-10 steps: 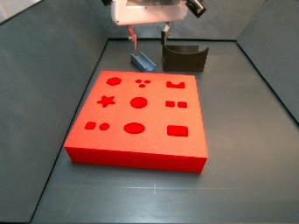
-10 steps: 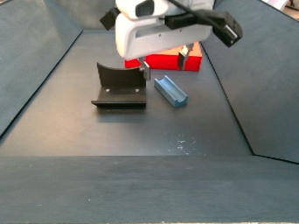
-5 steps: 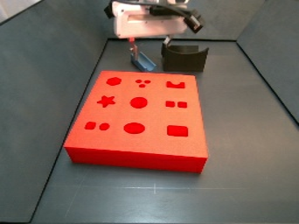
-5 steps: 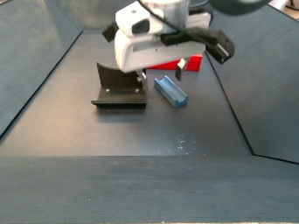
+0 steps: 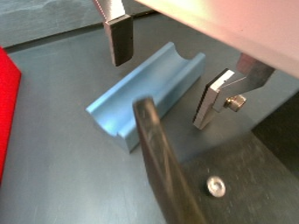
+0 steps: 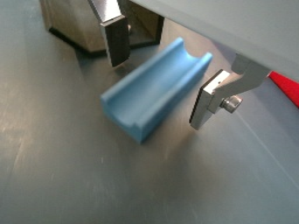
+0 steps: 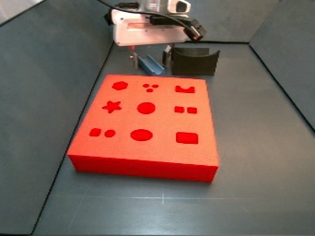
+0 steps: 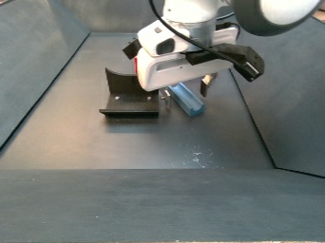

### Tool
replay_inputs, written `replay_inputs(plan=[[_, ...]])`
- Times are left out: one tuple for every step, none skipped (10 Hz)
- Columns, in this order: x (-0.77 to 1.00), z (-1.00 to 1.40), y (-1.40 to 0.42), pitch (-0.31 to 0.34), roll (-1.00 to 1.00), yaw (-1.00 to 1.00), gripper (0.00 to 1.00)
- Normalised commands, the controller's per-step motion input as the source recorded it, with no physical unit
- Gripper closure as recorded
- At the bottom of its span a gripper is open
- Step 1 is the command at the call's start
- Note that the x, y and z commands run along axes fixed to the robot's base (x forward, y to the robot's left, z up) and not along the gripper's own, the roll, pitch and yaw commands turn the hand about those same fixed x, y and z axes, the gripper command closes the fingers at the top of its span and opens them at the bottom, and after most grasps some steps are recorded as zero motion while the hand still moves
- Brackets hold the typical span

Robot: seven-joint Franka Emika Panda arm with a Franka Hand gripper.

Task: Pick up the arch object. Move up. Place the arch object on the fixture. Regrasp the arch object. Move to above the board. Insert the arch object.
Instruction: Pick up the arch object.

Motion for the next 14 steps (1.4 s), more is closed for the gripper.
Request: replay_inputs(plan=[[-0.22,-0.02,0.17,-0.027,-0.04,-0.01,0.0],[-0.14,0.0,0.18,-0.021,-0.07,0.0,0.0],[-0.18,-0.07,0.17,-0.016,-0.02,0.0,0.0],[-0.18,-0.05,0.15,-0.02,-0.03,-0.01,0.0],[0.0,0.0,0.0,0.0,0.0,0.0,1.0],[0.0,0.02,-0.21,0.044,0.19,0.05,1.0],[0.0,0.03,-0.22,0.063,0.2,0.04,1.0],[0.0,0.01,-0.36,0.059,0.27,0.08,1.0],[0.0,0.0,-0.22,0.0,0.16,0.08,1.0],[0.0,0.0,-0.09,0.0,0.09,0.05,1.0],[0.0,0.0,-0.13,0.0,0.07,0.06,1.0],[0.0,0.0,0.0,0.0,0.02,0.0,1.0],[0.0,0.0,-0.01,0.0,0.01,0.0,1.0],[0.0,0.0,0.0,0.0,0.0,0.0,1.0]])
